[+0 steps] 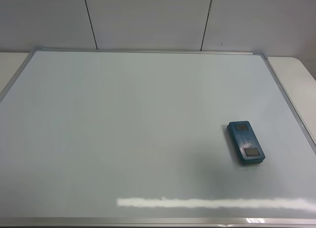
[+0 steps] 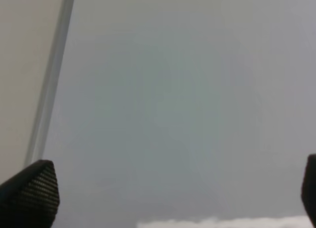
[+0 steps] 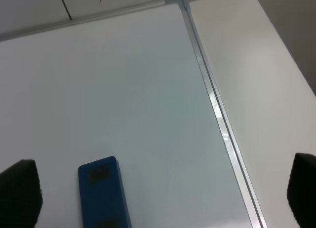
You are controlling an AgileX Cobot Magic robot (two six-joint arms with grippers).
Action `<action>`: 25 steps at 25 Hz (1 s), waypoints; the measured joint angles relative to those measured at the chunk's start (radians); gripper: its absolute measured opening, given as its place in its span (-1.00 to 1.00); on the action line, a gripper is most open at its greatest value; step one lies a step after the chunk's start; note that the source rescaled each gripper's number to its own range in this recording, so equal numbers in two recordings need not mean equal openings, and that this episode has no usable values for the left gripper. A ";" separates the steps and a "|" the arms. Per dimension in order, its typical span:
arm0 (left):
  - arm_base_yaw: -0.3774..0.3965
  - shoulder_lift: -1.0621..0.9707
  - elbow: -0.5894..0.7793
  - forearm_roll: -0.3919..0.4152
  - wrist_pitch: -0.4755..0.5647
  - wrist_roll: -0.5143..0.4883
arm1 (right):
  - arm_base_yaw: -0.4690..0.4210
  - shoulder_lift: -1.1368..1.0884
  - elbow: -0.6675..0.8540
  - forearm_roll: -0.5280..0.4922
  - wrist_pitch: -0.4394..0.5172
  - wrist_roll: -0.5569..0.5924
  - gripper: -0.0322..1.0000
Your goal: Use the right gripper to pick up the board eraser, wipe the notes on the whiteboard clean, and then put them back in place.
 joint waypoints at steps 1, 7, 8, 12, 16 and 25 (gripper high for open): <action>0.000 0.000 0.000 0.000 0.000 0.000 | 0.000 -0.038 0.000 0.000 0.028 0.000 1.00; 0.000 0.000 0.000 0.000 0.000 0.000 | 0.000 -0.198 0.000 0.000 0.139 -0.029 1.00; 0.000 0.000 0.000 0.000 0.000 0.000 | 0.000 -0.200 0.000 0.001 0.167 -0.037 1.00; 0.000 0.000 0.000 0.000 0.000 0.000 | 0.000 -0.200 0.001 0.013 0.227 -0.052 1.00; 0.000 0.000 0.000 0.000 0.000 0.000 | 0.000 -0.200 0.051 0.013 0.208 -0.073 1.00; 0.000 0.000 0.000 0.000 0.000 0.000 | 0.000 -0.200 0.139 0.076 0.090 -0.121 1.00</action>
